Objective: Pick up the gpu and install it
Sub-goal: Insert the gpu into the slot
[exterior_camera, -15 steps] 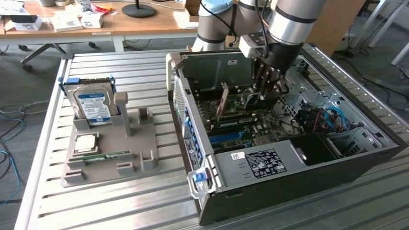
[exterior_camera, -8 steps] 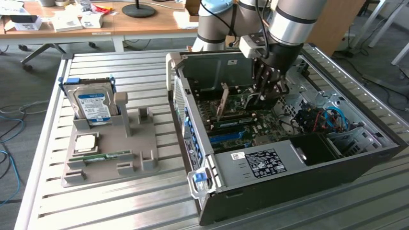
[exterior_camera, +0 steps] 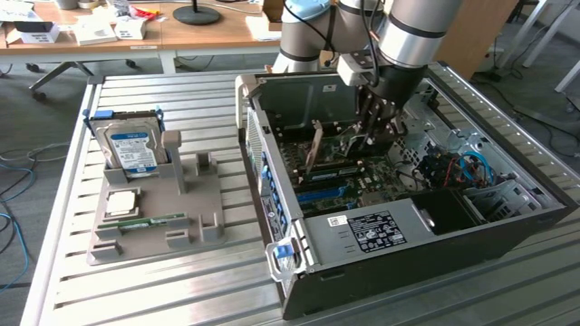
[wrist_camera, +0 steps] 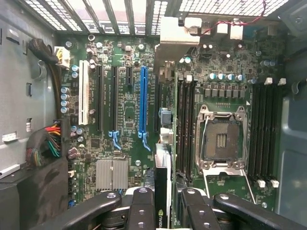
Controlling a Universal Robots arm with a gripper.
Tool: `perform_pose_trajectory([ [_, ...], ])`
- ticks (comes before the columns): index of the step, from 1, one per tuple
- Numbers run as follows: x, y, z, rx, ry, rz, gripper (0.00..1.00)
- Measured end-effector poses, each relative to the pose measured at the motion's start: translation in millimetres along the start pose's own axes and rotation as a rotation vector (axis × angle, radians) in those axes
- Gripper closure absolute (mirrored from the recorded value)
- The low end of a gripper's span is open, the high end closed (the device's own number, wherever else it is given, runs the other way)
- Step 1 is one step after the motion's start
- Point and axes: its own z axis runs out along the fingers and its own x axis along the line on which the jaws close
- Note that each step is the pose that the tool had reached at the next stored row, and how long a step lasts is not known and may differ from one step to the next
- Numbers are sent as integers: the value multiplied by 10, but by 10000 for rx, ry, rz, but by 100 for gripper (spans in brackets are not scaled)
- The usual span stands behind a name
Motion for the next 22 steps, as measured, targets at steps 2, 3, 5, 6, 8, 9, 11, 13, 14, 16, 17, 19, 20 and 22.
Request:
perform_pose_trajectory([
  [2,1,1,11,0,0,-2,74],
  [3,1,2,18,0,0,-1,74],
  [5,2,3,32,0,-1,0,74],
  [6,2,3,39,0,0,-1,74],
  [8,3,5,53,0,0,0,74],
  [9,3,6,59,0,0,0,74],
  [11,4,7,72,0,0,0,74],
  [13,4,8,83,0,1,0,74],
  [14,4,9,84,-1,2,0,74],
  [16,5,13,85,-1,3,1,74],
  [17,4,18,87,0,1,2,74],
  [19,4,31,89,0,0,0,74],
  [20,4,40,90,0,0,1,74],
  [22,4,60,92,0,-1,2,74],
])
